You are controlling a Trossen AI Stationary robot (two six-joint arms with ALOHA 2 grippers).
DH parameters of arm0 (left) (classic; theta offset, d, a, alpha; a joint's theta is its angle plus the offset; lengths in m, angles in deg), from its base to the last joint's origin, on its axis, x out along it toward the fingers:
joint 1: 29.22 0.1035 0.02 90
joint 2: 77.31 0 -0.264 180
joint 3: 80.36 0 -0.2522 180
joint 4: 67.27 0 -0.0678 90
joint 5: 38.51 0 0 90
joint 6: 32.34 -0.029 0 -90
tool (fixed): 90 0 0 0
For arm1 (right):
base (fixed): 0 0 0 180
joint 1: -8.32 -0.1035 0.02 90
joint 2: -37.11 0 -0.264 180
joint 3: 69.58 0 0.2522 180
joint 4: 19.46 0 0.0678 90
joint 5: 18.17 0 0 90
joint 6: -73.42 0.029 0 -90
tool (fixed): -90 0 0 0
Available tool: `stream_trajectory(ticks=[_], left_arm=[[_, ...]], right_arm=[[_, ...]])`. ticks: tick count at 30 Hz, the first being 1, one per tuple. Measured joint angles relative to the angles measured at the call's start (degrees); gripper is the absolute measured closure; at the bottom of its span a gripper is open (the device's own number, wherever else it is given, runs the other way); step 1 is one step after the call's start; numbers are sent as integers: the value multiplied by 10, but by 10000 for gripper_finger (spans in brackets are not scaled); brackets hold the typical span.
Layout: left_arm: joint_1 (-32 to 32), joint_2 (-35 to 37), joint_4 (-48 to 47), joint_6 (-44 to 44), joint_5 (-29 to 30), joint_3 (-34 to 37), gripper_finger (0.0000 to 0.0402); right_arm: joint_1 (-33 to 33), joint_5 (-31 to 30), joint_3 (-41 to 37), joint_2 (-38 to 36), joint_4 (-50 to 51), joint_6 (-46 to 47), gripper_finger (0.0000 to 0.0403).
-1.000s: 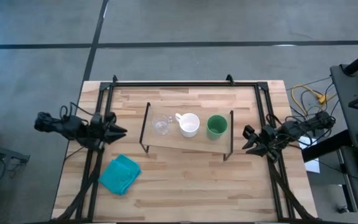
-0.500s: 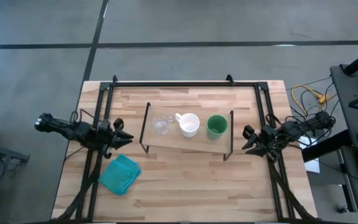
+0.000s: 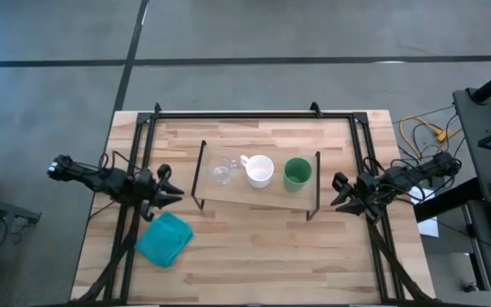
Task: Stack small to large cups/mugs on shelf
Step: Return to Home Position
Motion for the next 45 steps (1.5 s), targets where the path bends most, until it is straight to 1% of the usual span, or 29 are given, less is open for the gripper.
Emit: stream_trajectory(ticks=[6, 12, 23, 45], left_arm=[[0, 0, -40, -4, -4, 0, 327], [0, -8, -49, -5, -7, 1, 327], [0, -32, -48, -5, -10, 1, 327], [0, -35, -45, -5, -8, 0, 327]], right_arm=[[0, -1, 0, 2, 0, -4, 307], [0, -2, 0, 2, 0, -4, 307], [0, -2, 0, 2, -1, -4, 307], [0, -2, 0, 2, -1, -4, 307]])
